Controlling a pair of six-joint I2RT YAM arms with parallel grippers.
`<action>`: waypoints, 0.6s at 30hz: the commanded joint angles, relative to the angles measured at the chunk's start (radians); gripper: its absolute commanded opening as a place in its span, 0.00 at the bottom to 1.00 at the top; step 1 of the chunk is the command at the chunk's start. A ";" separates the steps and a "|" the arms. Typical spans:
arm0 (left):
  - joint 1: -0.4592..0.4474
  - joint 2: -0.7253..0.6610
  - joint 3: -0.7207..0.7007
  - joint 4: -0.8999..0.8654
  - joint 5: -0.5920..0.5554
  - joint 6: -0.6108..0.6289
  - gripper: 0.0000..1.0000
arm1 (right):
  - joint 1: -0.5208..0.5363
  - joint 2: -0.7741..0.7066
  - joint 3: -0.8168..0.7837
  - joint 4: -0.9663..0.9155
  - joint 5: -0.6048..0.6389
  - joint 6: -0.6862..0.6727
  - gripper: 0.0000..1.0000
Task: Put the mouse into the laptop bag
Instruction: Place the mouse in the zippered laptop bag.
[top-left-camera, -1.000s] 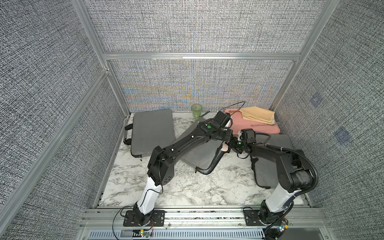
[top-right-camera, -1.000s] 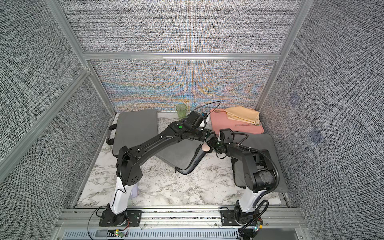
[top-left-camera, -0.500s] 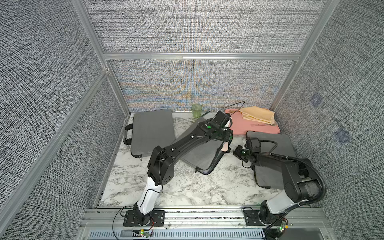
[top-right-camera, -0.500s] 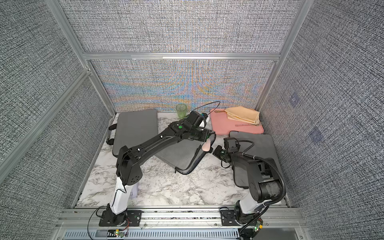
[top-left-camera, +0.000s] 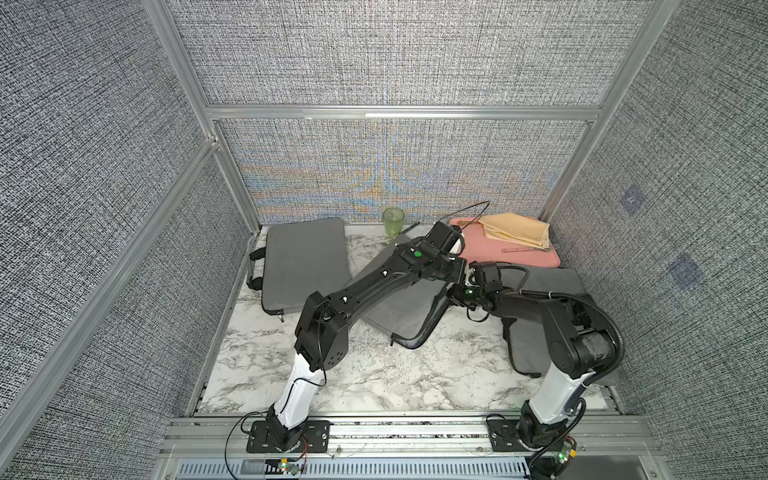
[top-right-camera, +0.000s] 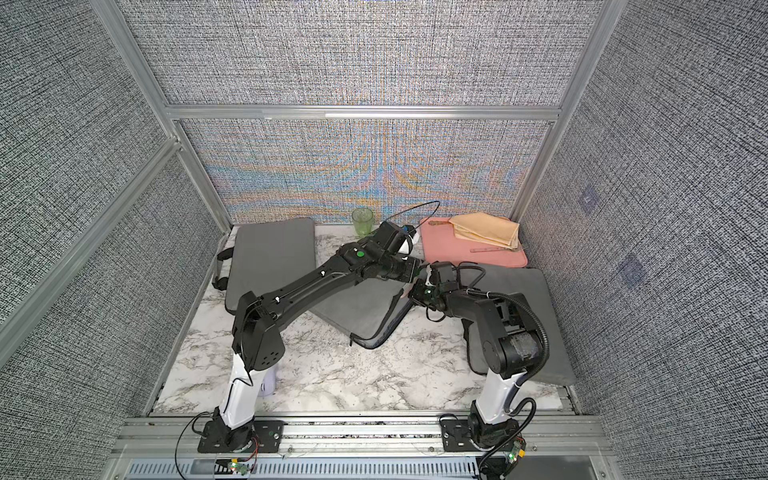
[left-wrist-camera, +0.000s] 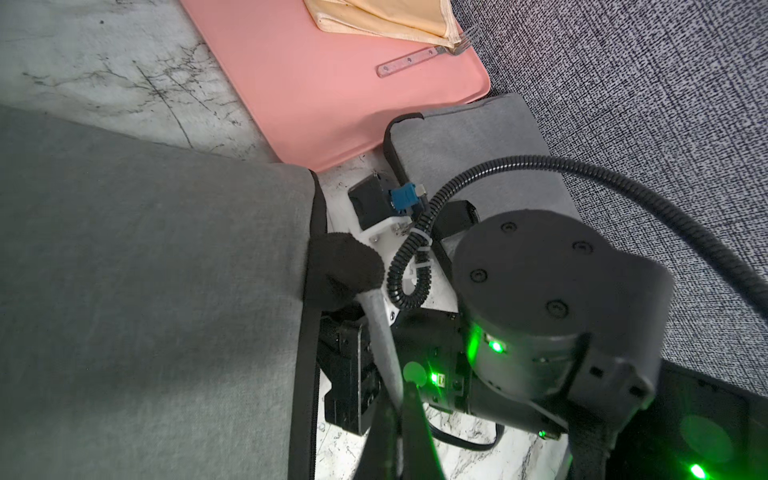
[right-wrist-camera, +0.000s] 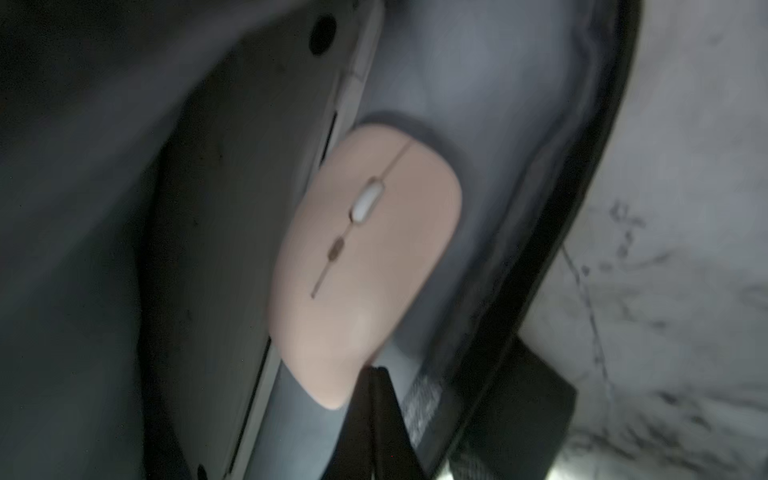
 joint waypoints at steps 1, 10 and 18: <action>-0.001 -0.013 0.004 0.043 0.020 0.000 0.00 | 0.001 -0.001 0.014 -0.014 0.004 0.004 0.00; 0.001 -0.016 -0.004 0.054 0.023 0.000 0.00 | 0.058 -0.098 -0.162 0.130 -0.056 0.009 0.10; 0.002 -0.014 -0.012 0.057 0.046 -0.014 0.00 | 0.085 0.111 -0.103 0.368 -0.208 0.119 0.06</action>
